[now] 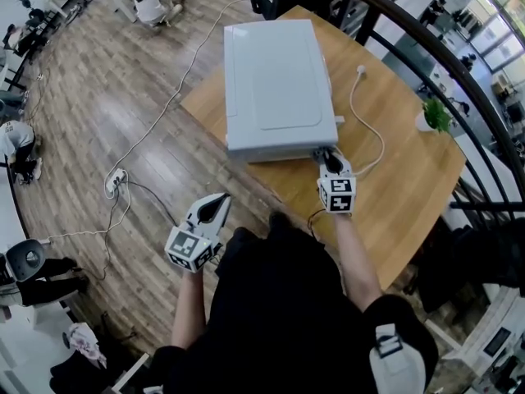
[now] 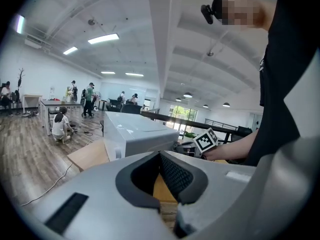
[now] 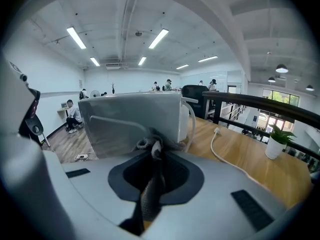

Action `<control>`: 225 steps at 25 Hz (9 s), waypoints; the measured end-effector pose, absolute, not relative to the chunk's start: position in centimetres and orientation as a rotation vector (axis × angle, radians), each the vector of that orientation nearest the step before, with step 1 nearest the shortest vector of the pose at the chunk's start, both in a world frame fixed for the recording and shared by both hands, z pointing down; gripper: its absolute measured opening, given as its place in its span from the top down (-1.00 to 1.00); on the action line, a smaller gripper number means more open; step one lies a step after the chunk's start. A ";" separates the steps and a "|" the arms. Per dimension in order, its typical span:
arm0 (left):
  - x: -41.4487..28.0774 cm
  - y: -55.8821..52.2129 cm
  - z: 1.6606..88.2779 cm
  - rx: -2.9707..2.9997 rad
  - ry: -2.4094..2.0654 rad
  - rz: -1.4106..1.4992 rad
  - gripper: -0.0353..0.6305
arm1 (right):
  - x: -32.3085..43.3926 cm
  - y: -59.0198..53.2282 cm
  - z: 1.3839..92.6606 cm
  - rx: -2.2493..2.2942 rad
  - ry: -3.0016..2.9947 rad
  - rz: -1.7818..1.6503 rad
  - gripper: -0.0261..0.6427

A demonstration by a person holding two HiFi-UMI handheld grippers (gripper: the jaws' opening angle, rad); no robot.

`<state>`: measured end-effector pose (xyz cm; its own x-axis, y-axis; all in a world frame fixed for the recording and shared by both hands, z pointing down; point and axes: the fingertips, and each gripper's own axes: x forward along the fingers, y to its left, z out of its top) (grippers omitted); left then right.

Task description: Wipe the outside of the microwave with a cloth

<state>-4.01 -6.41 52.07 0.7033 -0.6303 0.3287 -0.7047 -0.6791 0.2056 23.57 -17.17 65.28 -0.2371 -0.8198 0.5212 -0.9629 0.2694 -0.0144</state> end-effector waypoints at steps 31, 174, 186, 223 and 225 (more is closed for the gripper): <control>-7.2 -4.1 52.4 2.514 -1.206 0.261 0.89 | 11.3 -17.6 64.7 1.284 -2.374 0.448 0.83; -5.7 -6.5 54.9 2.623 -0.793 0.349 0.89 | 22.0 -17.4 71.6 1.765 -1.957 0.755 0.81; -4.7 -6.9 54.6 2.622 -0.798 0.363 0.89 | 24.7 -17.4 71.7 1.794 -1.920 0.772 0.81; -5.3 -7.2 56.5 2.521 -0.944 0.351 0.89 | 24.2 -18.0 78.4 1.538 -1.889 0.754 0.82; -5.1 -7.3 56.4 2.526 -0.949 0.345 0.89 | 24.3 -18.3 78.1 1.547 -1.892 0.733 0.82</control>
<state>-5.13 -7.31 56.37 0.7367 -0.5675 0.3677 -0.6711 -0.6801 0.2950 24.30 -18.31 78.06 -0.1579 -0.6631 0.7317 -0.9830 0.1760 -0.0526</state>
